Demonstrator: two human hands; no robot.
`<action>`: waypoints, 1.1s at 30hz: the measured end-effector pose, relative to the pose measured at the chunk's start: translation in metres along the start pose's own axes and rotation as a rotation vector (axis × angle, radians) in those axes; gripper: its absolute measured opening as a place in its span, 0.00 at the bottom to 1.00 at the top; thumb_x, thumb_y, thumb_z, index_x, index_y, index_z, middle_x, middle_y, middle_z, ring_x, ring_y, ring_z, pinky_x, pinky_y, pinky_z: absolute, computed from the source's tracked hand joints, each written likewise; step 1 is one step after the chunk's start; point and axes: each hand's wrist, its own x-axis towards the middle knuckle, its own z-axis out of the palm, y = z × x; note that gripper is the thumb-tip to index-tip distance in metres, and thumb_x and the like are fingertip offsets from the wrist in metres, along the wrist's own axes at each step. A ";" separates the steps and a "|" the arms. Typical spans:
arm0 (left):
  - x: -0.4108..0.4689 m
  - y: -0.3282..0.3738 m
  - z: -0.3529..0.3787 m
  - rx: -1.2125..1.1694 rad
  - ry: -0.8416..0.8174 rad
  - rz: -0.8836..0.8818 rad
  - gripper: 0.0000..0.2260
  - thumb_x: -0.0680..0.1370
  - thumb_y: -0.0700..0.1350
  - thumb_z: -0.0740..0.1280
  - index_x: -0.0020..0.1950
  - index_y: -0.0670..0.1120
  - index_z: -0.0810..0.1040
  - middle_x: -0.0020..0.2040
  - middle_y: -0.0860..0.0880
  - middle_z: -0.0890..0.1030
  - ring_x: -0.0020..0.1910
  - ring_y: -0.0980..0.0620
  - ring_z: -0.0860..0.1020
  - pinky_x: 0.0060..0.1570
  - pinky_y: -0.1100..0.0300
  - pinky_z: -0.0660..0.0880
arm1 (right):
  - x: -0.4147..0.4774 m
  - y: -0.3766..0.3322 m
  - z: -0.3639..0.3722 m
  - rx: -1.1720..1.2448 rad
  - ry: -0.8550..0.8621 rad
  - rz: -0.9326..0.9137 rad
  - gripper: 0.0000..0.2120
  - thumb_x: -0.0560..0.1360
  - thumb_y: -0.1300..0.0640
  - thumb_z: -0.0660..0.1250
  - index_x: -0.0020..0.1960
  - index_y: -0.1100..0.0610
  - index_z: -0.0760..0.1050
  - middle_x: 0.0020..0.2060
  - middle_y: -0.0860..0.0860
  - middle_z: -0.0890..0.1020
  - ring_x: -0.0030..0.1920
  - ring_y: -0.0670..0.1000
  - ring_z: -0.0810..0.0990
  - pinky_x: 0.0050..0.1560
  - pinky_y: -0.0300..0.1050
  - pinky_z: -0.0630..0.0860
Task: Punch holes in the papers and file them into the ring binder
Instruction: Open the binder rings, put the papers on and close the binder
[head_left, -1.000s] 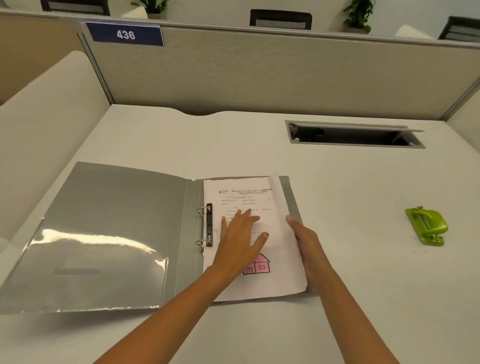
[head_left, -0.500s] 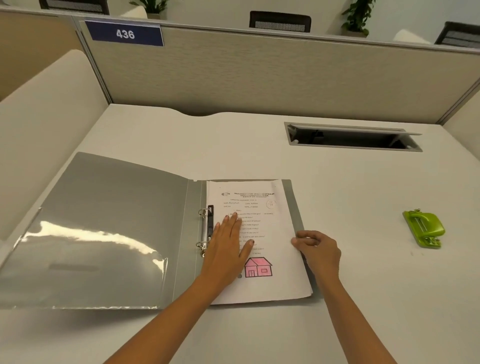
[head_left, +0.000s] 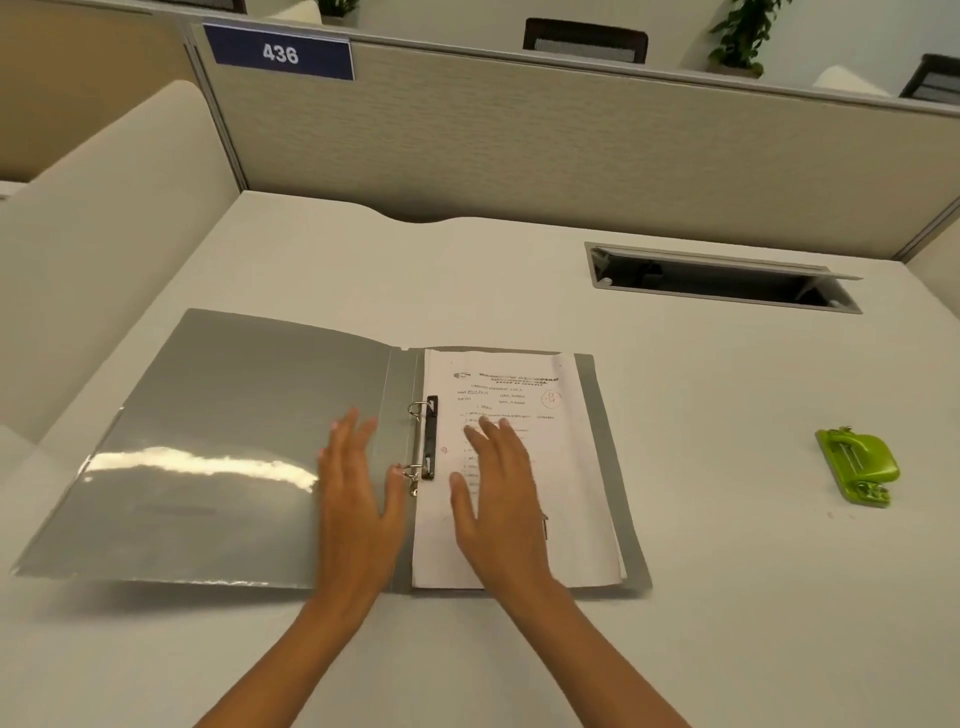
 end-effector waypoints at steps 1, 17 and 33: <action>0.002 -0.007 -0.009 0.046 0.057 -0.027 0.23 0.78 0.43 0.63 0.72 0.48 0.62 0.77 0.50 0.58 0.77 0.50 0.54 0.72 0.41 0.58 | 0.000 -0.001 0.008 -0.022 -0.065 -0.012 0.26 0.79 0.44 0.52 0.76 0.51 0.57 0.77 0.46 0.55 0.77 0.45 0.45 0.75 0.40 0.46; 0.005 -0.040 -0.079 -0.020 0.751 -0.592 0.45 0.75 0.51 0.67 0.76 0.37 0.39 0.76 0.35 0.37 0.76 0.38 0.39 0.73 0.47 0.41 | -0.022 0.023 0.052 -0.333 -0.254 -0.093 0.35 0.79 0.37 0.44 0.77 0.56 0.40 0.77 0.49 0.41 0.76 0.46 0.37 0.75 0.44 0.38; -0.027 -0.020 -0.081 -1.176 0.711 -0.603 0.20 0.82 0.55 0.49 0.54 0.50 0.79 0.46 0.53 0.84 0.47 0.55 0.83 0.46 0.64 0.79 | -0.023 0.030 0.047 -0.306 -0.293 -0.110 0.35 0.79 0.37 0.45 0.77 0.53 0.38 0.77 0.45 0.39 0.76 0.43 0.36 0.75 0.41 0.36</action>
